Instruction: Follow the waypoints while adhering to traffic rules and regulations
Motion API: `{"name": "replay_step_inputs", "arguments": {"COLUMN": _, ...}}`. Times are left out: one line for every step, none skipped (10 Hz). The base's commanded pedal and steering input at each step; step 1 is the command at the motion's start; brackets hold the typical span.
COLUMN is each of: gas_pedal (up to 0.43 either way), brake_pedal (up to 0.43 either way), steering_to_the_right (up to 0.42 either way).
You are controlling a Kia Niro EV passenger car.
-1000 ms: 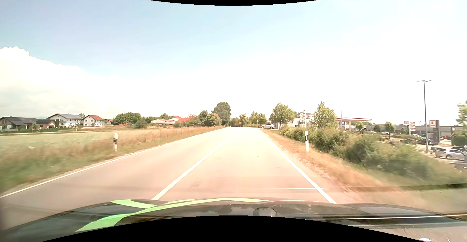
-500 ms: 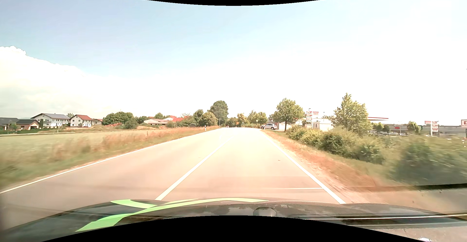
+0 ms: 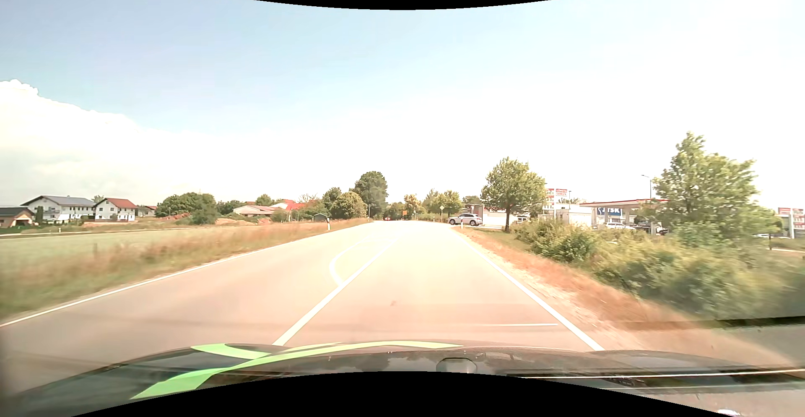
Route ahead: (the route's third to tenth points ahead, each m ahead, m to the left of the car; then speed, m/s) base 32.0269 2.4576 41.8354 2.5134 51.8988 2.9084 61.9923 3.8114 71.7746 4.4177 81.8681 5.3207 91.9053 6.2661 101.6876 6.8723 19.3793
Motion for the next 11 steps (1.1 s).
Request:
{"name": "replay_step_inputs", "arguments": {"gas_pedal": 0.118, "brake_pedal": 0.000, "steering_to_the_right": 0.004}}
{"name": "replay_step_inputs", "arguments": {"gas_pedal": 0.118, "brake_pedal": 0.000, "steering_to_the_right": 0.004}}
{"name": "replay_step_inputs", "arguments": {"gas_pedal": 0.118, "brake_pedal": 0.000, "steering_to_the_right": 0.004}}
{"name": "replay_step_inputs", "arguments": {"gas_pedal": 0.118, "brake_pedal": 0.000, "steering_to_the_right": 0.003}}
{"name": "replay_step_inputs", "arguments": {"gas_pedal": 0.118, "brake_pedal": 0.000, "steering_to_the_right": 0.002}}
{"name": "replay_step_inputs", "arguments": {"gas_pedal": 0.130, "brake_pedal": 0.000, "steering_to_the_right": 0.002}}
{"name": "replay_step_inputs", "arguments": {"gas_pedal": 0.130, "brake_pedal": 0.000, "steering_to_the_right": 0.002}}
{"name": "replay_step_inputs", "arguments": {"gas_pedal": 0.130, "brake_pedal": 0.000, "steering_to_the_right": 0.000}}
{"name": "replay_step_inputs", "arguments": {"gas_pedal": 0.130, "brake_pedal": 0.000, "steering_to_the_right": 0.000}}
{"name": "replay_step_inputs", "arguments": {"gas_pedal": 0.138, "brake_pedal": 0.000, "steering_to_the_right": -0.001}}
{"name": "replay_step_inputs", "arguments": {"gas_pedal": 0.150, "brake_pedal": 0.000, "steering_to_the_right": -0.001}}
